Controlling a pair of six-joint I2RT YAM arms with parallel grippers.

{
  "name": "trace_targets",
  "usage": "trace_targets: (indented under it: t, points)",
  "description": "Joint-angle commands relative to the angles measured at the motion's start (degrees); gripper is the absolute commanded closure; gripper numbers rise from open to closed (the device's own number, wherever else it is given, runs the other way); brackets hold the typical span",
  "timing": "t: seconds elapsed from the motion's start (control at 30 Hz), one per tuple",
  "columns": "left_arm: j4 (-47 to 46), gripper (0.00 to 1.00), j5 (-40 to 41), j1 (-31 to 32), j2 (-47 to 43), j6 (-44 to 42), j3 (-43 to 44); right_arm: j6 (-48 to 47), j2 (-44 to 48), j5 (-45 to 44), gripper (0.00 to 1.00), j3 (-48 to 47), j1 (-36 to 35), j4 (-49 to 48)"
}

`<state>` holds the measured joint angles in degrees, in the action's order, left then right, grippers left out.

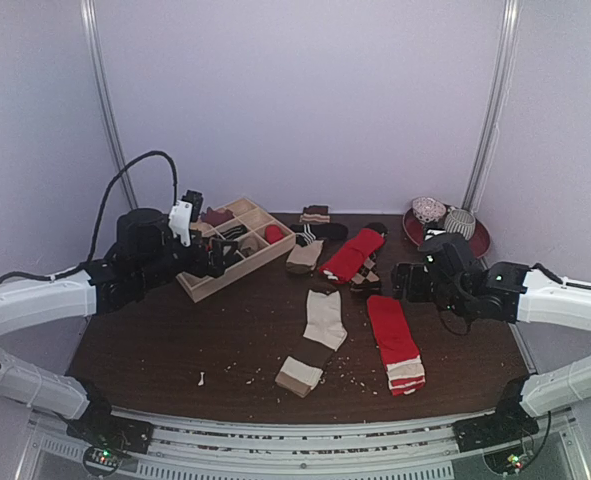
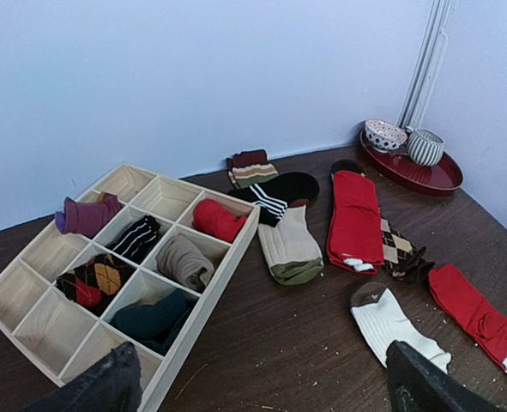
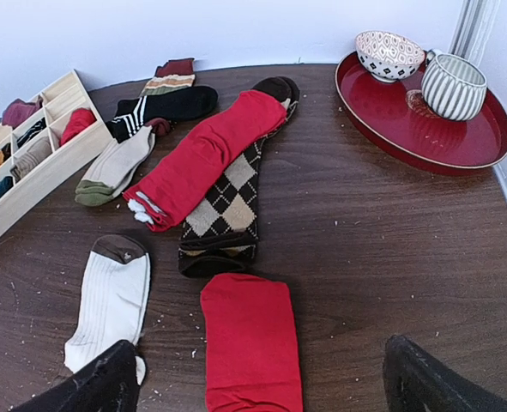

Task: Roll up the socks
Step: Pick up the pair of socks from the center of the board.

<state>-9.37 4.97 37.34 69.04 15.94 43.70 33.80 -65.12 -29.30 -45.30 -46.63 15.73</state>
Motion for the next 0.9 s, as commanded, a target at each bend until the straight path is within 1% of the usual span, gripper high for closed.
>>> trace_targets:
  t: [0.0, 0.13, 0.2, 0.33, 0.47, 0.57, 0.67, 0.77, 0.87]
  points:
    - [1.83, 0.02, -0.77, -0.05, 1.8, -1.98, 3.55, -1.8, 0.89, -1.97, 0.0, 1.68, -0.27, 0.62]
    - [1.01, 0.02, -2.53, -0.03, 1.34, -2.08, 2.55, -5.47, 2.45, 1.16, 0.0, 3.26, -0.22, -0.14]
    - [-0.29, 0.02, -2.73, 0.0, 0.36, -1.81, 1.32, -6.93, 4.23, 4.69, 0.0, 5.13, -0.23, -2.84]
    - [-1.28, 0.02, -5.93, -0.05, -0.86, -2.9, -0.49, -11.87, 7.85, 14.0, 0.02, 12.04, -0.88, -14.74]
    - [-3.28, 0.02, -11.92, 0.04, -0.95, -3.37, -3.52, -17.6, 8.12, 22.43, 0.04, 21.34, -7.05, -28.48]
    - [-4.09, 0.02, -12.64, 0.25, -1.05, -3.22, -5.94, -20.51, 4.65, 27.45, 0.07, 24.05, -13.98, -37.15]
    - [-5.89, 0.02, -13.22, 0.34, -1.56, -3.46, -9.02, -26.67, -0.79, 27.42, 0.07, 23.14, -21.58, -42.24]
    - [-7.37, 0.02, -14.16, 0.36, -1.14, -3.07, -10.41, -31.59, -7.4, 27.9, 0.08, 20.49, -25.65, -44.57]
    - [-7.37, 0.02, -14.98, 0.49, 0.0, -2.98, -10.55, -35.35, -14.02, 28.42, 0.09, 16.44, -27.51, -43.14]
